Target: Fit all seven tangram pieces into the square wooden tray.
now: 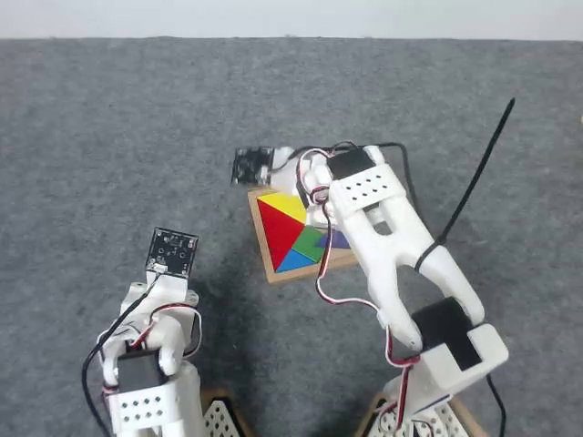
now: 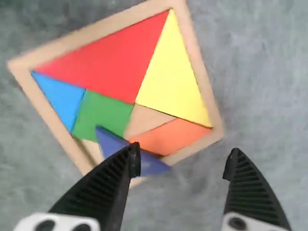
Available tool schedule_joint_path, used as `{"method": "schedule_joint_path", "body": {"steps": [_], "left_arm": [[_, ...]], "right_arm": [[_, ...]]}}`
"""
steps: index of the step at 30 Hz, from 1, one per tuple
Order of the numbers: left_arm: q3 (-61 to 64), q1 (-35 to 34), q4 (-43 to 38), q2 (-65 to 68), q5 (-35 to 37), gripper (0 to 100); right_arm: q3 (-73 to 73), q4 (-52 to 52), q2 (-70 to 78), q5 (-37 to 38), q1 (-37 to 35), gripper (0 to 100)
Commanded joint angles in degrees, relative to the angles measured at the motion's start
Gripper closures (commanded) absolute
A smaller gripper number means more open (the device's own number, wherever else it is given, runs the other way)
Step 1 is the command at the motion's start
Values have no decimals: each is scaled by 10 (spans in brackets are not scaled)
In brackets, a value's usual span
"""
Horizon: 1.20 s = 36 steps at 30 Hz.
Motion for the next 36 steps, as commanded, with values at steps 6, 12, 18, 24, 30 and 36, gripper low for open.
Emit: {"method": "schedule_joint_path", "body": {"steps": [6, 12, 18, 24, 30, 36], "left_arm": [[-4, -4, 3, -11, -8, 988], [-4, -4, 3, -11, -8, 988], [-4, -4, 3, -11, -8, 988], [-4, -4, 3, -11, -8, 988], [-4, -4, 3, -11, -8, 988], [-4, -4, 3, -11, -8, 988]], "right_arm": [[105, -68, -3, -53, -36, 718], [116, -81, -8, -55, -33, 778], [75, -83, -7, -181, -22, 911], [71, -84, -2, -255, 22, 898], [73, -84, 12, -264, 30, 898], [69, -120, 55, -266, 30, 898]]}}
